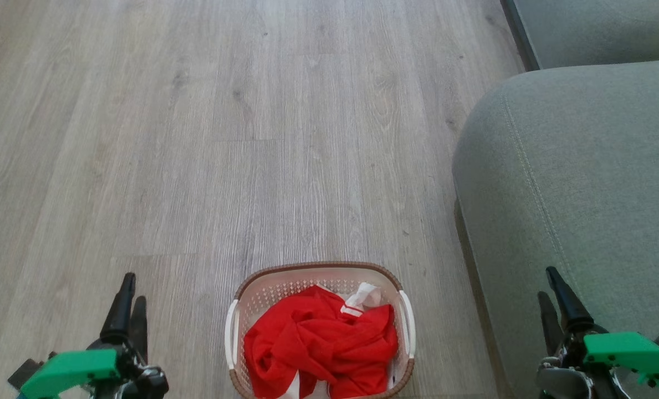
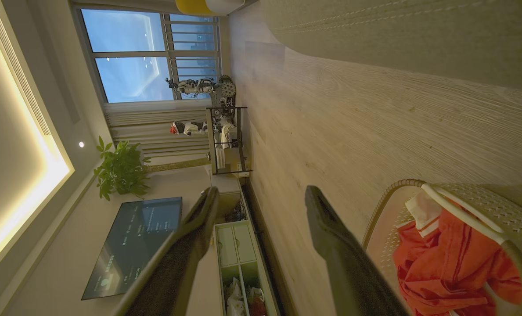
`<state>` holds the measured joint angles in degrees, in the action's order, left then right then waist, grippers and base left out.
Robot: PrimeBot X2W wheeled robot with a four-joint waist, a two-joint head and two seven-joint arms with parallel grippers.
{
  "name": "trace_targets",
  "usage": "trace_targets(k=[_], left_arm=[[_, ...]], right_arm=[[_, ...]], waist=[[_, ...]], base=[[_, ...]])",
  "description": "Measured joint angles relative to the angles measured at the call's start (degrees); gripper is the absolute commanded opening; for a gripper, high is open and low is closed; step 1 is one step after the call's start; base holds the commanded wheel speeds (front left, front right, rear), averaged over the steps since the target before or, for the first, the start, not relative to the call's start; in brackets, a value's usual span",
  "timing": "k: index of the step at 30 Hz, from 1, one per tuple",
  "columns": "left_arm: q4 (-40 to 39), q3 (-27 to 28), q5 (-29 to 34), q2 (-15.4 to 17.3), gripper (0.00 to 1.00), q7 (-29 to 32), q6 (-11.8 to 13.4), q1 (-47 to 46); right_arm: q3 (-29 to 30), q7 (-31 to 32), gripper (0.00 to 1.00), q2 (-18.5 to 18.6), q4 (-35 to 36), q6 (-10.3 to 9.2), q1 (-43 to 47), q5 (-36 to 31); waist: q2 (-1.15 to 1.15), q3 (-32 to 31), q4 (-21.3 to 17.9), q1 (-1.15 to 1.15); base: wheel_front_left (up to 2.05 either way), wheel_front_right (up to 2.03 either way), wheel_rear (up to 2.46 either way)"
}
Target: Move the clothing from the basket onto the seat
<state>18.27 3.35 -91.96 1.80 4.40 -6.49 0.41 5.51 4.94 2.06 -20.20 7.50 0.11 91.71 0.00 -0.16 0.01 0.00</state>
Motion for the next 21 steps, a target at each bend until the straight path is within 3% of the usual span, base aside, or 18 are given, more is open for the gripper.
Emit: trace_targets(k=[21], left_arm=[[-5.76, -1.09, 9.45, 0.01, 1.0, -3.19, 2.8, 0.2]], right_arm=[[-0.79, -3.5, 1.0, 0.0, 2.72, 0.0, 0.01, -9.47]], waist=[[0.0, -0.52, 0.06, 0.0]], base=[[0.0, 0.0, 0.0]])
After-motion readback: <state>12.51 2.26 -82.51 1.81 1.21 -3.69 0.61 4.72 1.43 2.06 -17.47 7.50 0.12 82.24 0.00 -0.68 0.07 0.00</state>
